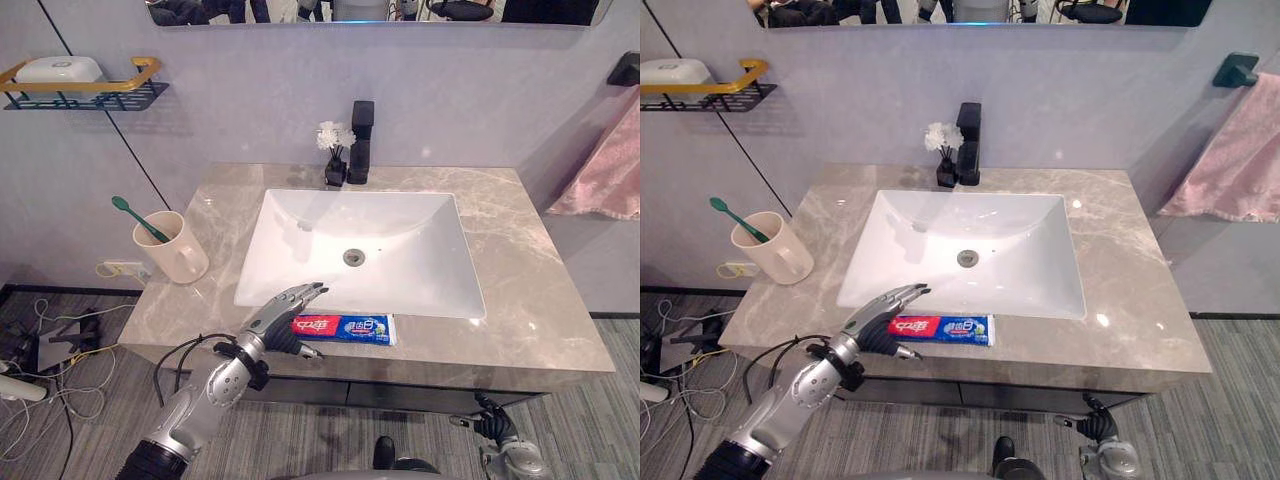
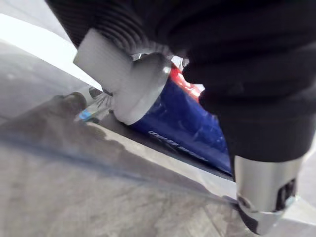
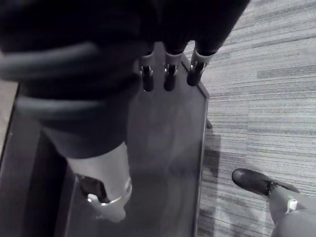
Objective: Organize washtable
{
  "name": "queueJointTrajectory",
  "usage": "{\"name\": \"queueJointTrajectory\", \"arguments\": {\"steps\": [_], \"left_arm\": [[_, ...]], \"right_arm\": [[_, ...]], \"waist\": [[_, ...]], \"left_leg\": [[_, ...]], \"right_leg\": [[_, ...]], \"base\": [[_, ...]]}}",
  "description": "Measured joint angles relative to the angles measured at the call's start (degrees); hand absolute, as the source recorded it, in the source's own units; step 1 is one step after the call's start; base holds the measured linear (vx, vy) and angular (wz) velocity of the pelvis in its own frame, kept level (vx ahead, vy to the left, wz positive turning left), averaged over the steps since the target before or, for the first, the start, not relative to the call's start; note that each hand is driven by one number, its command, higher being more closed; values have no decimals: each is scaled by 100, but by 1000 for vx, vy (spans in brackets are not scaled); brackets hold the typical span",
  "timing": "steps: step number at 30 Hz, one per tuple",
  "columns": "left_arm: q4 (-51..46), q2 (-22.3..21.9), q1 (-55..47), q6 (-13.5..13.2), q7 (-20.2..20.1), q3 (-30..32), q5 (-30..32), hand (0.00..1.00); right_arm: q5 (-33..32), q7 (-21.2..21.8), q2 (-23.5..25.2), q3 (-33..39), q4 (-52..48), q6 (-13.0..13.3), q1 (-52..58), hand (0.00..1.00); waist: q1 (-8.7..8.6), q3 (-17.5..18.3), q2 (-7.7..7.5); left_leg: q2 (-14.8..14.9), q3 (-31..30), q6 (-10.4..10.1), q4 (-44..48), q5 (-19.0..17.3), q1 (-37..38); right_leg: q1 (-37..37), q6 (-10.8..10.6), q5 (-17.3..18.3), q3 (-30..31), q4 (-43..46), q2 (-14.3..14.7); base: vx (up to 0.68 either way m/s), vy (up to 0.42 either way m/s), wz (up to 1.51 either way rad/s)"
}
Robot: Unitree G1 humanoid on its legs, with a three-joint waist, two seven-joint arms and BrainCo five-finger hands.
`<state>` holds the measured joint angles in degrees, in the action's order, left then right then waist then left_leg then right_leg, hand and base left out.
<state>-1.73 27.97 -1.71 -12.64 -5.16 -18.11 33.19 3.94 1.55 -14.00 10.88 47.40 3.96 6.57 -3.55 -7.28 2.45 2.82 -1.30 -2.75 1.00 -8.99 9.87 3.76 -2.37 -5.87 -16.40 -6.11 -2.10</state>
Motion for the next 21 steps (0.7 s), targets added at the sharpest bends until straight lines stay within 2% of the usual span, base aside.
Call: {"name": "queueJointTrajectory", "arguments": {"steps": [9, 11, 12, 21], "left_arm": [[111, -33, 8, 135, -145, 98, -674, 0], [113, -37, 68, 255, -143, 126, -747, 0], [113, -39, 68, 271, -143, 157, -761, 100], [121, -46, 263, 278, -79, 300, -625, 100]], "right_arm": [[85, 6, 2, -4, -113, -30, -6, 0], [120, 28, 3, -11, -112, -31, -14, 0], [120, 45, 3, -11, -112, -31, -24, 0], [127, 101, 3, -9, -104, -50, -32, 0]], "waist": [[-24, -28, 53], [-33, -27, 55], [-38, -27, 55], [-67, -20, 61]], "left_leg": [[11, 37, -22, -22, -15, -19], [15, 58, -21, -41, -14, -22], [17, 73, -21, -47, -14, -22], [7, 103, 8, -44, 6, 24]], "right_leg": [[-33, -1, 2, 61, 0, 16], [-55, -1, 1, 64, 0, 22], [-68, -1, 1, 65, 0, 26], [-86, -3, -2, 71, 1, 15]], "base": [[-7, 7, -2], [8, 22, -5], [18, 25, -9], [43, 38, -2]]}}
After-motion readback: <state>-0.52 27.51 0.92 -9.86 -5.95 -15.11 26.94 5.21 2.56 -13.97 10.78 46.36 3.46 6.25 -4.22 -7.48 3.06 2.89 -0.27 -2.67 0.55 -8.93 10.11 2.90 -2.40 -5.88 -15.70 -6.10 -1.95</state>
